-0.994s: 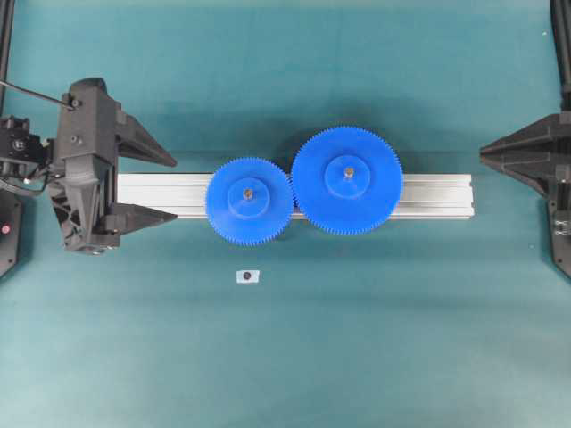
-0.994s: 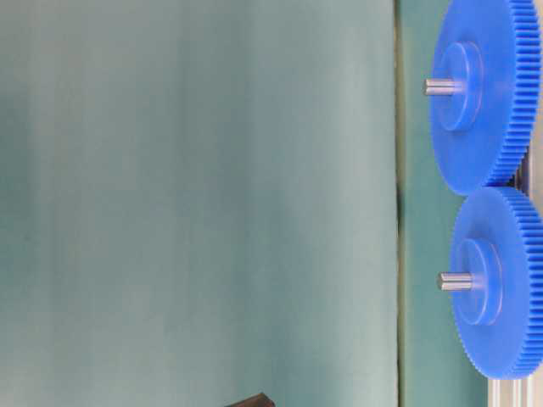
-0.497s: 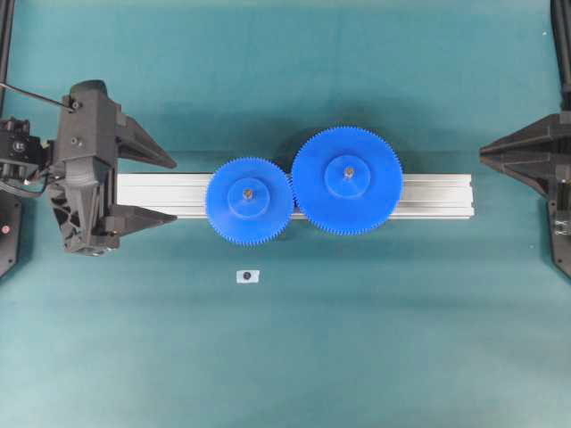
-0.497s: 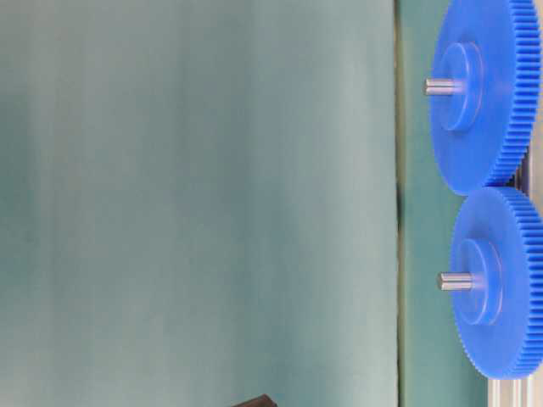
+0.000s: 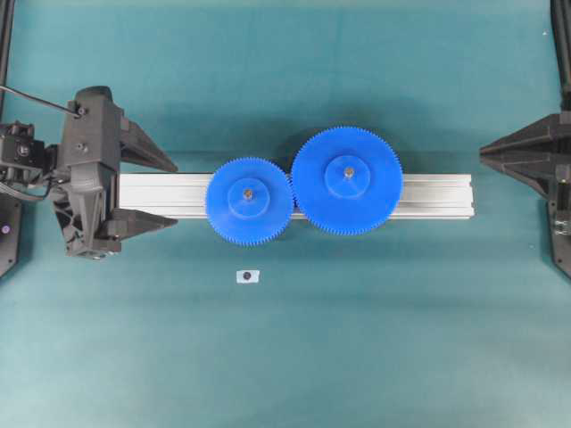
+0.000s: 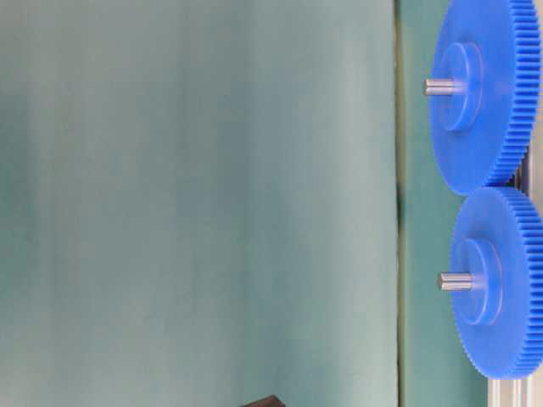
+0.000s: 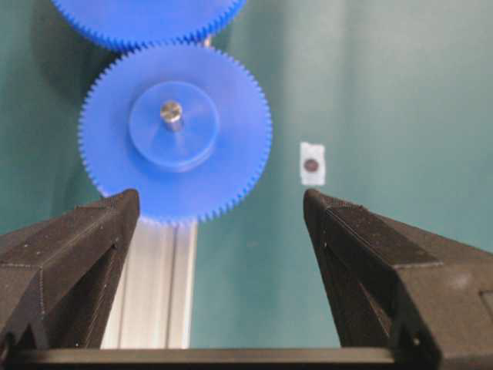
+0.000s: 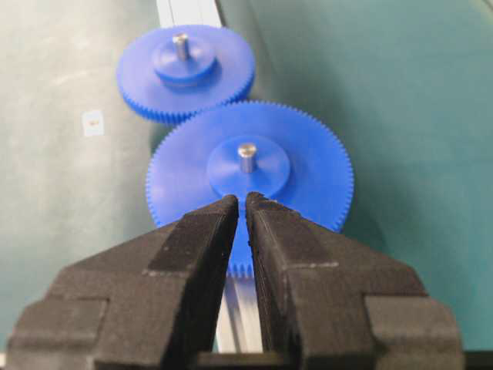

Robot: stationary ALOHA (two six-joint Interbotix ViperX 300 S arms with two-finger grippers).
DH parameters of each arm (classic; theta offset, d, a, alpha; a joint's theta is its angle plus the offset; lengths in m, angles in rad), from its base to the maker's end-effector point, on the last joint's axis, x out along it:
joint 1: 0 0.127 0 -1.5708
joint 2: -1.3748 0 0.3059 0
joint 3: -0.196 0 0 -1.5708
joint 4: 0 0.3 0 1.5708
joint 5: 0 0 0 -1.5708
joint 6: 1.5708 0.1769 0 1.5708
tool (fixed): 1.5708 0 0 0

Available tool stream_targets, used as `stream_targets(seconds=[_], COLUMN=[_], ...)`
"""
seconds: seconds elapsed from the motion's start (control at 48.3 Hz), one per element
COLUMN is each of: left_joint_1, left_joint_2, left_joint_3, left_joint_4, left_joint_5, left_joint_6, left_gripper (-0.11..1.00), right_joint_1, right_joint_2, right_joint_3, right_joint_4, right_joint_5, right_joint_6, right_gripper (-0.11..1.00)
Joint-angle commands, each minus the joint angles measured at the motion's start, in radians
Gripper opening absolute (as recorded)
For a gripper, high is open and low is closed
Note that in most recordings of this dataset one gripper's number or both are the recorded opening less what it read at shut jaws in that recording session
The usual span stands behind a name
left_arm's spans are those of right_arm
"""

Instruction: Insert the small gear onto the shaft.

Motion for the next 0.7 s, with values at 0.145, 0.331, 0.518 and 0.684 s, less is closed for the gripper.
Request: stream_targets(seconds=[0.145,0.331,0.518,0.684], left_joint_1=[-0.005,-0.008,-0.008,-0.009], left_joint_2=[-0.005,-0.008,-0.009,-0.011], left_joint_3=[-0.009,-0.008,-0.003,0.012], left_joint_4=[0.002,0.003,0.002,0.003], left_joint_5=[-0.009,-0.012,-0.014,-0.049], left_joint_6=[0.0,0.0,0.0,0.0], left_gripper=[0.85,0.85,0.85,0.85], right_joint_1=[0.002,0.002,0.002,0.002], right_joint_2=[0.006,0.006,0.008,0.008], right_joint_3=[-0.009,-0.009,-0.009,-0.009], right_joint_4=[0.0,0.0,0.0,0.0], right_joint_5=[-0.009,-0.009,-0.011,-0.011], right_joint_6=[0.009,0.009,0.009,0.009], right_gripper=[0.27,0.27,0.27,0.27])
